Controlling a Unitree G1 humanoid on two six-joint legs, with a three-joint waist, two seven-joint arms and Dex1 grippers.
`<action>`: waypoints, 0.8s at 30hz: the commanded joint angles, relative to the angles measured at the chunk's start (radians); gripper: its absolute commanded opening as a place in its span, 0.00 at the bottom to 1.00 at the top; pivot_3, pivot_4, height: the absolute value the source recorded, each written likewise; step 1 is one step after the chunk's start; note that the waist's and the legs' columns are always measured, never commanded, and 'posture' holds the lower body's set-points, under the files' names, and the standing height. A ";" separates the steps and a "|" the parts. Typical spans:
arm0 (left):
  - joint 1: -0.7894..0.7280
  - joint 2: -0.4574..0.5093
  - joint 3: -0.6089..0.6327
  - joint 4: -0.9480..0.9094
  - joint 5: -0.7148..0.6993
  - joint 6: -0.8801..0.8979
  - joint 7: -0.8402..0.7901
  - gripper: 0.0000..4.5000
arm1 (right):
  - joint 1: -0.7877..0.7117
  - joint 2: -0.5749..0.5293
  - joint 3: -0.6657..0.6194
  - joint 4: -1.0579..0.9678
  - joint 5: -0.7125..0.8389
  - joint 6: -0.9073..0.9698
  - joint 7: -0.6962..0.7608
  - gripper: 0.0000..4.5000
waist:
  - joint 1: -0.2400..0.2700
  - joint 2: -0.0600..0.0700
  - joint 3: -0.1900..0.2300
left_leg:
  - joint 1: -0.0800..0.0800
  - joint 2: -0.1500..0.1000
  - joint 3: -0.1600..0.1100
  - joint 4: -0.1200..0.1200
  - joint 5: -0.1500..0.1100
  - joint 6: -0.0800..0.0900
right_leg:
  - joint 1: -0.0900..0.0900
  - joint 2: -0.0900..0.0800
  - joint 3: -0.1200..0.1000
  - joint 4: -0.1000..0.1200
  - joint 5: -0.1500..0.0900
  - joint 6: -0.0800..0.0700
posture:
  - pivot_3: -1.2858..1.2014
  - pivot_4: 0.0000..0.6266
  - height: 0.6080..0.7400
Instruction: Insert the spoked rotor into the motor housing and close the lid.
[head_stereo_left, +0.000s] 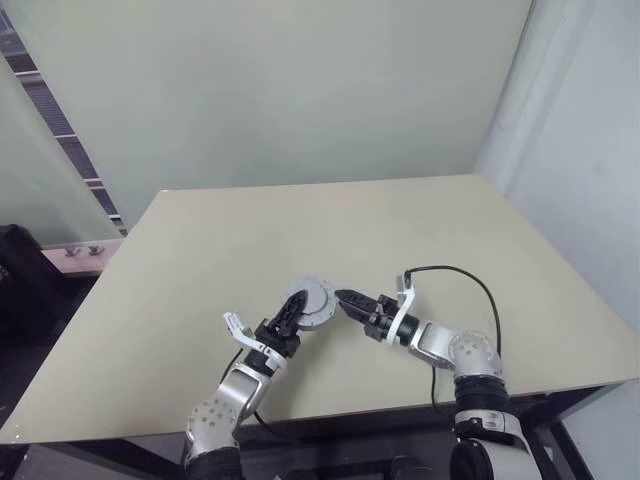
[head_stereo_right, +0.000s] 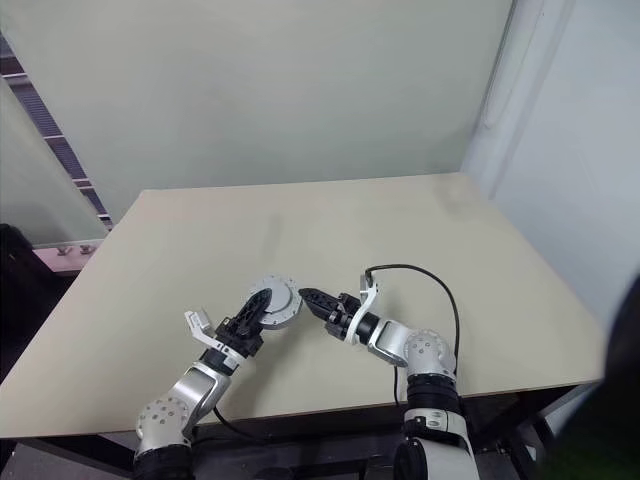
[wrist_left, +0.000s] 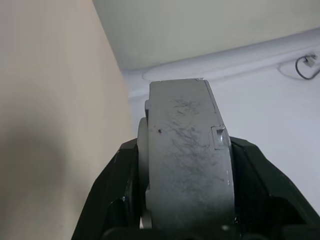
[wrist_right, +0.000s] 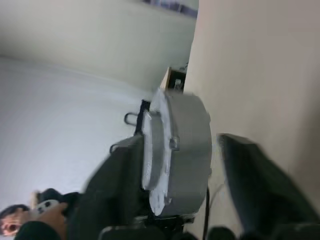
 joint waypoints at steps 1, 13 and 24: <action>-0.014 0.000 0.010 -0.030 -0.018 -0.028 -0.019 0.45 | -0.004 -0.010 0.011 -0.051 0.030 -0.009 0.015 0.89 | -0.001 0.000 0.000 | 0.000 0.000 0.000 0.000 0.000 0.000 | 0.000 0.000 0.000 0.000 0.000 0.000 | 0.52 0.00 1.00; -0.006 0.006 0.001 -0.069 0.174 -0.288 -0.001 0.45 | 0.129 -0.197 0.443 -0.212 -0.390 -0.558 0.220 1.00 | -0.003 -0.001 0.000 | 0.000 0.000 0.002 0.000 0.000 -0.001 | 0.000 0.001 0.001 0.000 0.000 0.000 | 0.52 0.00 1.00; -0.023 0.170 -0.039 0.026 0.537 -0.561 0.033 0.45 | 0.167 -0.271 0.651 -0.180 -0.676 -0.973 0.234 1.00 | 0.023 -0.005 0.001 | 0.001 0.001 0.001 0.004 0.000 -0.001 | 0.002 0.002 0.002 0.000 -0.001 -0.001 | 0.52 0.00 1.00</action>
